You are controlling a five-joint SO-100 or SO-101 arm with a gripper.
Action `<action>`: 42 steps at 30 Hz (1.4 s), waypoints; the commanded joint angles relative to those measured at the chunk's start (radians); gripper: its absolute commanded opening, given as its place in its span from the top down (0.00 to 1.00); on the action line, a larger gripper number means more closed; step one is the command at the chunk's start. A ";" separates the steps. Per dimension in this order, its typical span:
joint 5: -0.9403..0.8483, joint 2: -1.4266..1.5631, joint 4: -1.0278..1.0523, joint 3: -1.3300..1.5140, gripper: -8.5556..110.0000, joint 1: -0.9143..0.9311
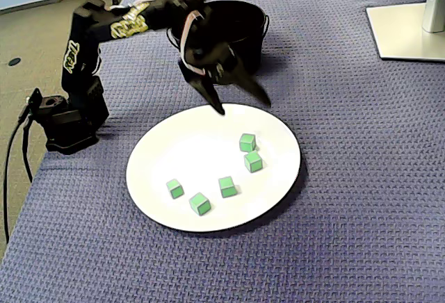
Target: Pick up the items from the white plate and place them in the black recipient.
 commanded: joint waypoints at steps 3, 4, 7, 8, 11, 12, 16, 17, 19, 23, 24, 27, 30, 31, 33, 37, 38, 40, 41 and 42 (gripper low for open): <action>0.035 -0.172 -0.025 -0.094 0.58 -0.038; 0.035 -0.209 -0.015 -0.118 0.58 -0.048; 0.031 -0.284 -0.020 -0.169 0.58 -0.058; 0.021 -0.295 -0.029 -0.176 0.59 -0.060; -0.003 -0.311 -0.035 -0.206 0.60 -0.058; -0.009 -0.316 -0.035 -0.213 0.60 -0.057; -0.025 -0.324 -0.035 -0.227 0.63 -0.051; -0.026 -0.324 -0.032 -0.227 0.63 -0.048; -0.032 -0.324 -0.028 -0.227 0.66 -0.044; -0.037 -0.319 -0.029 -0.227 0.75 -0.034; -0.038 -0.318 -0.029 -0.227 0.79 -0.031; -0.044 -0.311 -0.028 -0.227 0.87 -0.026; -0.052 -0.293 -0.028 -0.230 0.93 -0.012; -0.055 -0.287 -0.028 -0.235 0.93 -0.008; -0.080 -0.275 -0.021 -0.252 0.93 0.005; -0.137 -0.195 0.017 -0.299 0.93 0.040; -0.160 -0.146 0.018 -0.302 0.93 0.046; -0.235 -0.025 0.015 -0.310 0.93 0.044; -0.267 0.049 0.006 -0.313 0.93 0.037; -0.298 0.129 -0.002 -0.321 0.93 0.023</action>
